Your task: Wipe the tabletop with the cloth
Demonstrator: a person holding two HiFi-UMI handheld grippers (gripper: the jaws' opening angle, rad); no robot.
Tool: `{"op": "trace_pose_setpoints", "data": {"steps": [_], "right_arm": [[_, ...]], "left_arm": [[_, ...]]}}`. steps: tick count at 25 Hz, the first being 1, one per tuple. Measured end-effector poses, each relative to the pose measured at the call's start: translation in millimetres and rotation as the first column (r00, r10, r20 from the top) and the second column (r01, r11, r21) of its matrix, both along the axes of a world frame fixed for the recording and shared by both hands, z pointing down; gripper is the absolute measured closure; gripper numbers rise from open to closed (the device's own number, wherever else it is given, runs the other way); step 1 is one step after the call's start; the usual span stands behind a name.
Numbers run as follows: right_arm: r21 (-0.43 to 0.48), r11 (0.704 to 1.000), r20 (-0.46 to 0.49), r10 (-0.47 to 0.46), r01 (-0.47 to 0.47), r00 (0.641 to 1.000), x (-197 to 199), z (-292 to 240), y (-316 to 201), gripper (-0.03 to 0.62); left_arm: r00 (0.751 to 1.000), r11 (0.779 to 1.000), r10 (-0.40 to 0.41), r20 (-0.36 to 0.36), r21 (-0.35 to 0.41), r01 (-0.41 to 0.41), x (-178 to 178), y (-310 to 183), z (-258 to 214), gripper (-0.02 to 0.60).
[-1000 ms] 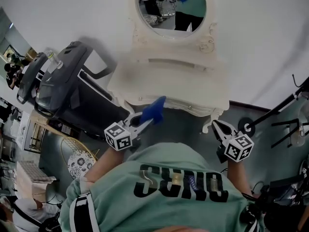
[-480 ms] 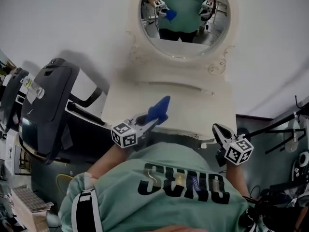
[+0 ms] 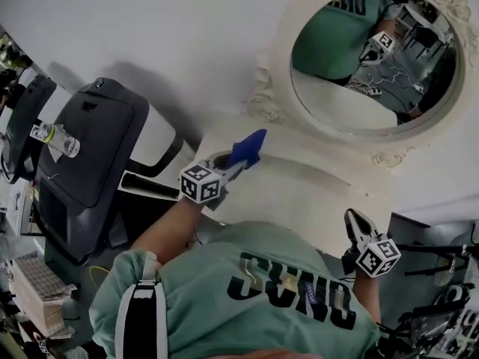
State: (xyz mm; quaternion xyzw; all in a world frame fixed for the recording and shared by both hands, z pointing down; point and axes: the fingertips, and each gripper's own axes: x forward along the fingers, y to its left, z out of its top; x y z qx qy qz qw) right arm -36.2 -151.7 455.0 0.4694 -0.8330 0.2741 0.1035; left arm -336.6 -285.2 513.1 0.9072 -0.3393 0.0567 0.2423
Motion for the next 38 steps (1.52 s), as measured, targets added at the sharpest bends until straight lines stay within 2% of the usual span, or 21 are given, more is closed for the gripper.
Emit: {"op": "trace_pose_setpoints", "data": {"steps": [2, 3, 5, 8, 9, 11, 14, 18, 19, 20, 23, 24, 28, 29, 31, 34, 38], "right_arm": [[-0.038, 0.999, -0.014, -0.034, 0.034, 0.999, -1.2, 10.3, -17.3, 0.582], [-0.053, 0.997, -0.019, -0.049, 0.048, 0.999, -0.8, 14.0, -25.6, 0.582], [-0.069, 0.996, -0.028, -0.066, 0.064, 0.997, 1.3, 17.5, -40.7, 0.582], [-0.108, 0.992, -0.041, -0.066, 0.062, 0.997, 3.6, 27.2, -50.4, 0.582], [-0.129, 0.990, -0.054, -0.063, 0.055, 0.997, 4.1, 30.9, -50.1, 0.582], [-0.167, 0.985, -0.082, -0.044, 0.029, 0.996, 7.1, 38.0, -47.4, 0.582], [-0.197, 0.980, -0.116, -0.007, -0.016, 0.993, 6.9, 43.4, -45.8, 0.582], [-0.225, 0.973, -0.159, 0.012, -0.048, 0.987, -3.4, 44.2, -40.2, 0.582], [-0.231, 0.972, -0.165, 0.014, -0.052, 0.986, -5.4, 45.2, -39.3, 0.582], [-0.238, 0.970, -0.167, 0.013, -0.053, 0.986, -6.8, 46.9, -38.9, 0.582], [-0.256, 0.966, -0.158, -0.007, -0.034, 0.987, -10.7, 56.9, -41.5, 0.582], [-0.259, 0.966, -0.159, -0.022, -0.020, 0.987, -13.2, 59.4, -43.3, 0.582], [-0.250, 0.967, -0.148, -0.090, 0.051, 0.985, -23.6, 62.4, -48.6, 0.582], [-0.240, 0.968, -0.139, -0.105, 0.069, 0.985, -25.6, 62.2, -49.1, 0.582], [-0.223, 0.968, -0.125, -0.146, 0.116, 0.981, -29.7, 60.7, -47.6, 0.582], [-0.209, 0.959, -0.097, -0.214, 0.190, 0.972, -29.5, 58.9, -35.0, 0.582], [-0.196, 0.937, -0.053, -0.305, 0.290, 0.951, -25.0, 61.0, -17.5, 0.582]], "left_arm": [[0.990, 0.992, -0.127, 0.060, -0.007, 0.127, -41.8, -36.3, 14.0, 0.480], [0.976, 0.982, -0.187, 0.109, -0.023, 0.190, -64.5, -53.2, 25.7, 0.480], [0.933, 0.954, -0.264, 0.244, -0.075, 0.290, -105.7, -86.5, 59.1, 0.480], [0.847, 0.921, -0.254, 0.466, -0.150, 0.359, -146.0, -135.0, 123.4, 0.480], [0.820, 0.920, -0.230, 0.525, -0.159, 0.359, -152.0, -151.7, 143.9, 0.480], [0.764, 0.934, -0.169, 0.622, -0.147, 0.326, -152.6, -186.6, 175.1, 0.480], [0.683, 0.947, -0.070, 0.727, -0.166, 0.274, -148.6, -224.9, 209.8, 0.480], [0.532, 0.959, 0.026, 0.846, -0.170, 0.224, -157.0, -246.8, 242.1, 0.480], [0.507, 0.962, 0.040, 0.861, -0.170, 0.212, -157.8, -250.1, 248.1, 0.480], [0.491, 0.964, 0.051, 0.870, -0.171, 0.203, -157.9, -252.6, 253.1, 0.479], [0.470, 0.967, 0.085, 0.878, -0.186, 0.172, -158.5, -256.5, 258.8, 0.480], [0.455, 0.971, 0.105, 0.884, -0.190, 0.145, -158.3, -255.8, 257.7, 0.480], [0.344, 0.982, 0.171, 0.923, -0.188, 0.017, -157.4, -212.9, 253.5, 0.489], [0.329, 0.982, 0.180, 0.927, -0.190, -0.002, -158.1, -191.9, 252.8, 0.491], [0.333, 0.978, 0.201, 0.921, -0.209, -0.013, -160.6, -138.4, 251.4, 0.491], [0.369, 0.965, 0.233, 0.900, -0.260, 0.025, -172.2, -40.6, 249.6, 0.491], [0.413, 0.936, 0.227, 0.882, -0.314, 0.157, -202.0, 86.3, 243.5, 0.489]]}}
